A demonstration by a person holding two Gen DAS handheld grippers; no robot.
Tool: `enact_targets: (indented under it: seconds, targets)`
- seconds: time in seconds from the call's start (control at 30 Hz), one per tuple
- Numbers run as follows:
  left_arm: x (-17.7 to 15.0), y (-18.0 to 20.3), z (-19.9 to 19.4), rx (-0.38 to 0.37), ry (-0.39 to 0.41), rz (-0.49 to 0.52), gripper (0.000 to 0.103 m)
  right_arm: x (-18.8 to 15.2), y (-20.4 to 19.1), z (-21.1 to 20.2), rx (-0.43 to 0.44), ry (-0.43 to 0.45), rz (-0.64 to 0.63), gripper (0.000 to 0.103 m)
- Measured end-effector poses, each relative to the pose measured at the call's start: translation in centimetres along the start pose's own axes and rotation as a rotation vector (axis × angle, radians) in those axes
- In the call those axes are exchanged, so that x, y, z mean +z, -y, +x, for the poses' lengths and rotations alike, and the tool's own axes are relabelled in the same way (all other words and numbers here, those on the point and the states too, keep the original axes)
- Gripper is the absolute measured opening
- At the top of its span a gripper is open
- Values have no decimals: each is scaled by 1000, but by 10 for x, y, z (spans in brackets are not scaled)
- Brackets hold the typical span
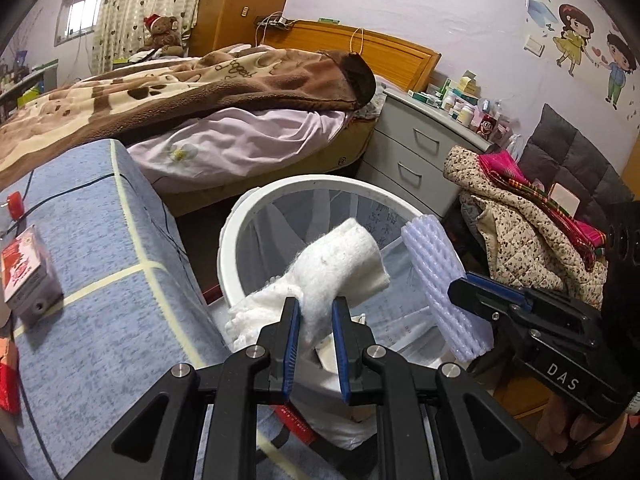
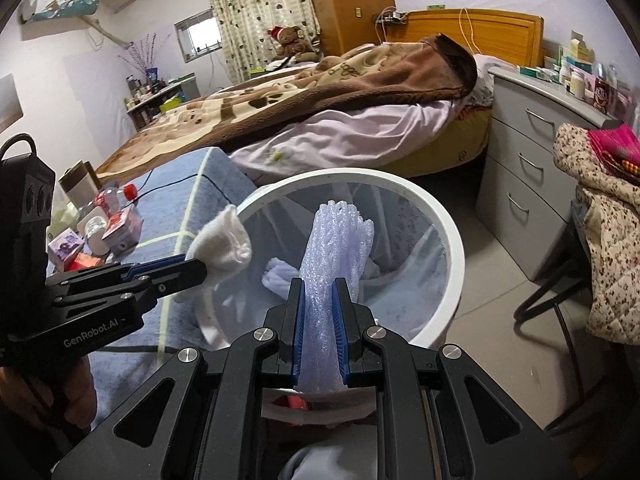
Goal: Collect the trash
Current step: 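Move both items over the mesh bin and open both grippers, then move both tools back toward the items on the table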
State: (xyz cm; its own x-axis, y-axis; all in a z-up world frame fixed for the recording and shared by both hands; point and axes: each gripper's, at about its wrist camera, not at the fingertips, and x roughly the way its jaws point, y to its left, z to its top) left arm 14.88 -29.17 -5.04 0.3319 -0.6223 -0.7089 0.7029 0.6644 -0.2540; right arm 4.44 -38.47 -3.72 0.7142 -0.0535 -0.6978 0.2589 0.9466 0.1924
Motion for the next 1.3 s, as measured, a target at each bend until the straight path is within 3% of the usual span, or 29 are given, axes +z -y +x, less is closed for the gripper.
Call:
enact_targets:
  seconds: [0.2, 0.27, 0.3, 0.33, 0.5, 1.0, 1.3]
  targets:
    - [3, 1, 9, -34, -2, -6, 17, 1, 3, 7, -3, -25, 14, 20]
    - [4, 2, 10, -38, -1, -4, 17, 2, 5, 7, -4, -20, 27, 38]
    - [4, 2, 9, -40, 2, -4, 17, 2, 6, 6, -5, -14, 34, 57]
    - [4, 2, 8, -42, 8, -5, 17, 3, 8, 4, -4, -5, 42, 65]
    - [6, -3, -8, -18, 53, -14, 26, 5, 14, -3, -9, 24, 55, 65]
    - [-23, -42, -66, 81, 104, -116, 26, 13, 12, -30, 51, 144, 70, 65]
    - [-44, -57, -94, 157, 140, -130, 26, 4, -20, -18, 154, 111, -11, 65]
